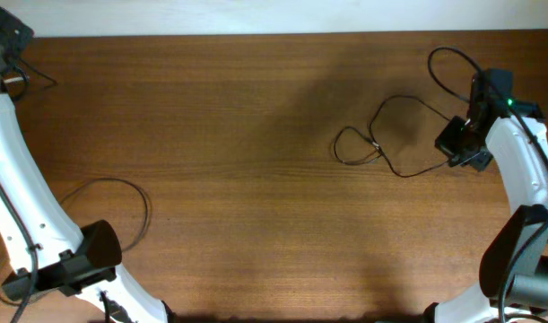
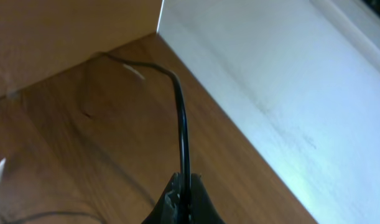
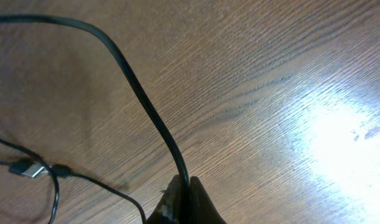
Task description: Untangle cables
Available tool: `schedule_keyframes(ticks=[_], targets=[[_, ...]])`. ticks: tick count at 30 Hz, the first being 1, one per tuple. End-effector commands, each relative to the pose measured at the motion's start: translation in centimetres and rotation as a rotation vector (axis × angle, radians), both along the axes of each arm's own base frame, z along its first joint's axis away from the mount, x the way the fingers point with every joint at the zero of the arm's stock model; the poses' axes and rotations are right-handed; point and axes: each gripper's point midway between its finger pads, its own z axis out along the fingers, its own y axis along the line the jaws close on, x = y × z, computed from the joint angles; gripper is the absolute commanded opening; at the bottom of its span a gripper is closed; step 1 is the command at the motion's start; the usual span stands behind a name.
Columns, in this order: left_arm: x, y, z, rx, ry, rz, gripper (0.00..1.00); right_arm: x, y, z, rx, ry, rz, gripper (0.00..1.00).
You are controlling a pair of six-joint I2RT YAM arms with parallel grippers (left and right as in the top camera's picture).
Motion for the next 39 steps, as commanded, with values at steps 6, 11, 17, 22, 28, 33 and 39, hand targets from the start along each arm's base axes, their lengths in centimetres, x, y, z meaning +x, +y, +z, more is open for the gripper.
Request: schedule_keyframes(ticks=[6, 11, 17, 22, 28, 33, 39], targets=[[8.3, 1.0, -4.3, 0.039, -0.015, -0.194, 0.0, -4.2, 0.6, -6.0, 0.008, 0.112, -0.01, 0.04], [8.8, -1.6, 1.5, 0.012, -0.217, -0.293, 0.0, -4.8, 0.8, -7.7, 0.008, 0.104, -0.01, 0.04], [2.1, 5.2, -10.6, -0.264, 0.073, 0.476, 0.0, -4.7, 0.8, -7.9, 0.009, 0.098, -0.009, 0.04], [-0.3, 5.5, -20.7, -0.293, 0.416, 0.631, 0.03, -4.7, 0.9, -7.9, 0.013, 0.097, -0.008, 0.04], [8.5, 2.1, -21.6, -0.312, 0.345, -0.026, 0.99, -4.8, 1.6, -8.0, 0.053, 0.099, -0.002, 0.04], [11.4, -5.1, -19.5, -0.478, 0.202, -0.486, 0.99, -5.0, 1.8, -8.0, 0.064, 0.105, 0.0, 0.04], [9.1, -17.8, -22.1, -0.306, 0.495, -0.811, 0.99, -3.6, 14.5, -4.9, 0.579, -0.091, 0.594, 0.04]])
